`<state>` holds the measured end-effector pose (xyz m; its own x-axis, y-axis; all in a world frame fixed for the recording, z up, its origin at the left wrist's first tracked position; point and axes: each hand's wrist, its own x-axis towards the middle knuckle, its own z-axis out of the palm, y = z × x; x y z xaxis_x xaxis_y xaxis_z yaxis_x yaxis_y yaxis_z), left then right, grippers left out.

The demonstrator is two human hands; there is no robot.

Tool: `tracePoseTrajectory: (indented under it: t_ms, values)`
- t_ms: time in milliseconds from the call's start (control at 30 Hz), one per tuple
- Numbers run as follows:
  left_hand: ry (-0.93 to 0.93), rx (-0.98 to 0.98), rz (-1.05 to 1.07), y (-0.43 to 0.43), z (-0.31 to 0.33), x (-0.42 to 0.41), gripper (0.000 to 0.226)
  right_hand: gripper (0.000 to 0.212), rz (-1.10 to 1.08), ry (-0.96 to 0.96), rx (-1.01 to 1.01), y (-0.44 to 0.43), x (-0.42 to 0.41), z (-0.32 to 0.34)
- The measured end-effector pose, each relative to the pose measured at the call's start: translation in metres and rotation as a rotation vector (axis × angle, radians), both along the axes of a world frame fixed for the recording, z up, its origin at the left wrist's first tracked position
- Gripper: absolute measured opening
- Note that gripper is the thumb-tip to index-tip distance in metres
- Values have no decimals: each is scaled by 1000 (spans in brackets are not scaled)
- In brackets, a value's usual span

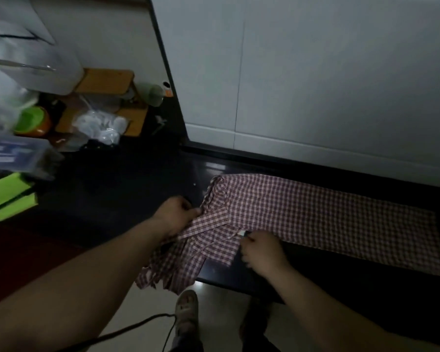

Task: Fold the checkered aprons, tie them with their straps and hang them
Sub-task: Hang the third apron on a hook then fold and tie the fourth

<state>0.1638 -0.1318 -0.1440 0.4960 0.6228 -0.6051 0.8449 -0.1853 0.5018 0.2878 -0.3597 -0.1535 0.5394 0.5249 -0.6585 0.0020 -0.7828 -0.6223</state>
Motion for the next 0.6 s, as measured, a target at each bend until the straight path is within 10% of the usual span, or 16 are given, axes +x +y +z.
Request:
tracePoseTrajectory:
  t_ms: [133, 367, 600]
  values:
    - [-10, -202, -121, -2, 1, 11, 46, 14, -356, 322, 195, 38, -51, 0]
    - [-49, -724, 77, 1, 7, 23, 64, 39, -633, 553, 248, 63, -66, 4]
    - [-268, -226, -316, 36, 40, 32, 6, 24, -930, 671, 512, 47, -39, 6]
